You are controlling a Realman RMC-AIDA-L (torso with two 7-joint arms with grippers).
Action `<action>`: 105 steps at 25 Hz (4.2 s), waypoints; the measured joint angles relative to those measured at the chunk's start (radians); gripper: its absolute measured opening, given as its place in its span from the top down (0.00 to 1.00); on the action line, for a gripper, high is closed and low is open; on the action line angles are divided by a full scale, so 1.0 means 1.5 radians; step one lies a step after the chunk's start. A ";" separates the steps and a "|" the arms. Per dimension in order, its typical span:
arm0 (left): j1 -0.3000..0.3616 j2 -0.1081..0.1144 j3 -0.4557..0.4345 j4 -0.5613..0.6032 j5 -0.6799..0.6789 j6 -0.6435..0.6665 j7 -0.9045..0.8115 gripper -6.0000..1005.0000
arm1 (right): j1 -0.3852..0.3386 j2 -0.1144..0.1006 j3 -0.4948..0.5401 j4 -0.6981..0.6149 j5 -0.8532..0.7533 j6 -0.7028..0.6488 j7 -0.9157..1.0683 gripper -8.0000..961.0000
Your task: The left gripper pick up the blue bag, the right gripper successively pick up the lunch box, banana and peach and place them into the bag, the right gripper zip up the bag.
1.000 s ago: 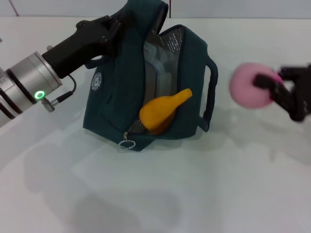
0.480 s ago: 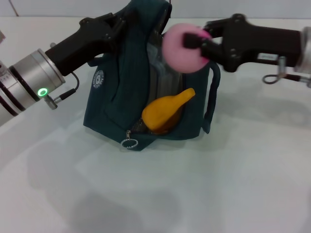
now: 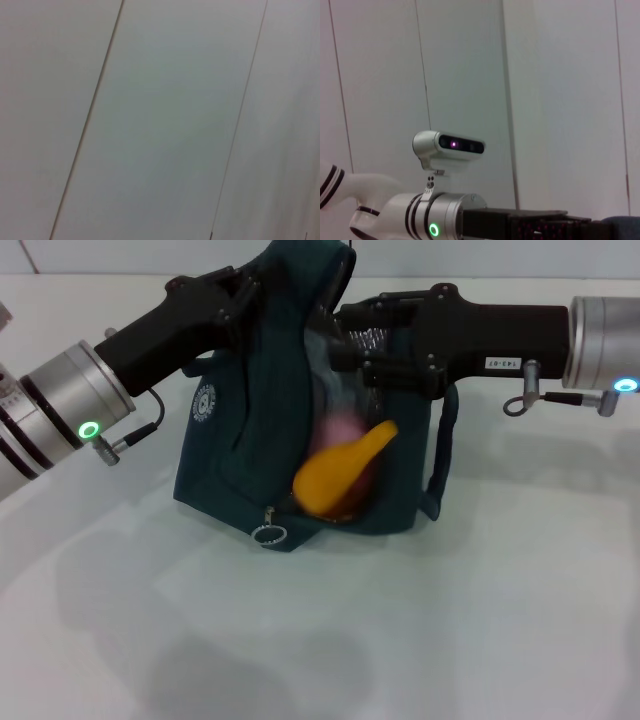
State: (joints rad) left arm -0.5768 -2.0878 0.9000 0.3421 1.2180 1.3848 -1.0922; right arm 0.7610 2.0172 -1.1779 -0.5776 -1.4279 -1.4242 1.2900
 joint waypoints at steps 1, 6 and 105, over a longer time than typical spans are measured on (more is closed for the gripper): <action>0.000 0.000 0.000 0.000 0.000 0.000 0.000 0.96 | -0.003 0.000 0.001 -0.004 0.001 -0.002 0.001 0.63; 0.000 0.000 0.000 0.000 0.000 0.000 0.000 0.96 | -0.059 -0.001 0.006 -0.053 0.012 -0.023 0.001 0.48; 0.071 -0.008 0.042 -0.111 -0.017 0.148 0.123 0.94 | -0.283 -0.011 0.216 -0.087 -0.056 -0.154 -0.094 0.58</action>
State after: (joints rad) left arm -0.4709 -2.1000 0.9637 0.1759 1.1918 1.6060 -0.9081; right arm 0.3371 2.0011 -0.8540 -0.7073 -1.5125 -1.6547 1.1490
